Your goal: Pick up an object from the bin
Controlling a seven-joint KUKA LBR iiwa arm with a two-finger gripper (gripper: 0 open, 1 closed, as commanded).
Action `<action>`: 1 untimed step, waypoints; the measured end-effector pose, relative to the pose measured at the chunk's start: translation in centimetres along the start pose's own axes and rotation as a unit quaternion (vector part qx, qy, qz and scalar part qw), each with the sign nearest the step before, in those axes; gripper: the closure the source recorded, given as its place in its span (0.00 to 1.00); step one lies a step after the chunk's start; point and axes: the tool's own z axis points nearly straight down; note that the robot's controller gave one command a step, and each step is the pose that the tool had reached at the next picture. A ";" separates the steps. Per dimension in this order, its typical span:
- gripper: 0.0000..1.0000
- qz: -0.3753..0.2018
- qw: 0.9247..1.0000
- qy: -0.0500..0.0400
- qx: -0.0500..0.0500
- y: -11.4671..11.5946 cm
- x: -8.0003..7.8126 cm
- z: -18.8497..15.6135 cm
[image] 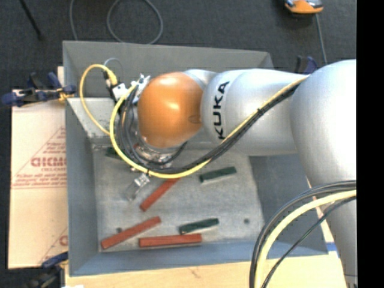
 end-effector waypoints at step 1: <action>0.00 -0.237 0.971 0.002 -0.003 2.0 6.2 0.1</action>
Offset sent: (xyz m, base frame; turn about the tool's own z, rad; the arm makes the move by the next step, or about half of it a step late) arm 0.0172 -0.0597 -0.0020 -0.4852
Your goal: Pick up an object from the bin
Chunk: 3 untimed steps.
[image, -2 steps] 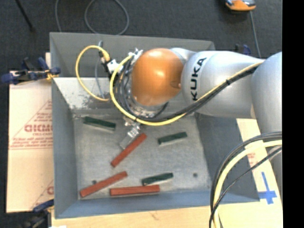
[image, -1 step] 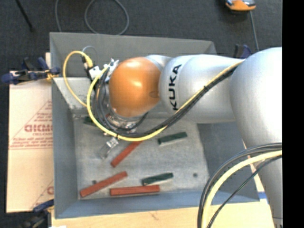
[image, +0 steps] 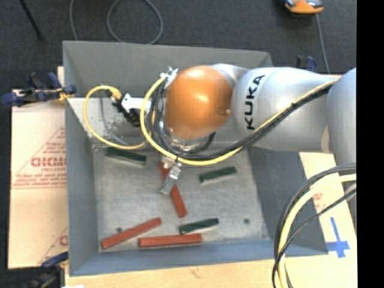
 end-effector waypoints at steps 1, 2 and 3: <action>0.00 -0.156 0.988 0.000 0.000 3.6 3.0 0.0; 0.00 -0.209 0.978 0.003 -0.001 11.5 7.4 -6.9; 0.00 -0.231 0.973 -0.005 -0.001 13.1 4.0 0.3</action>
Offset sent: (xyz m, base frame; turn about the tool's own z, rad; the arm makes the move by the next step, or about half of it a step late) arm 0.0082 -0.0445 -0.0005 -0.3180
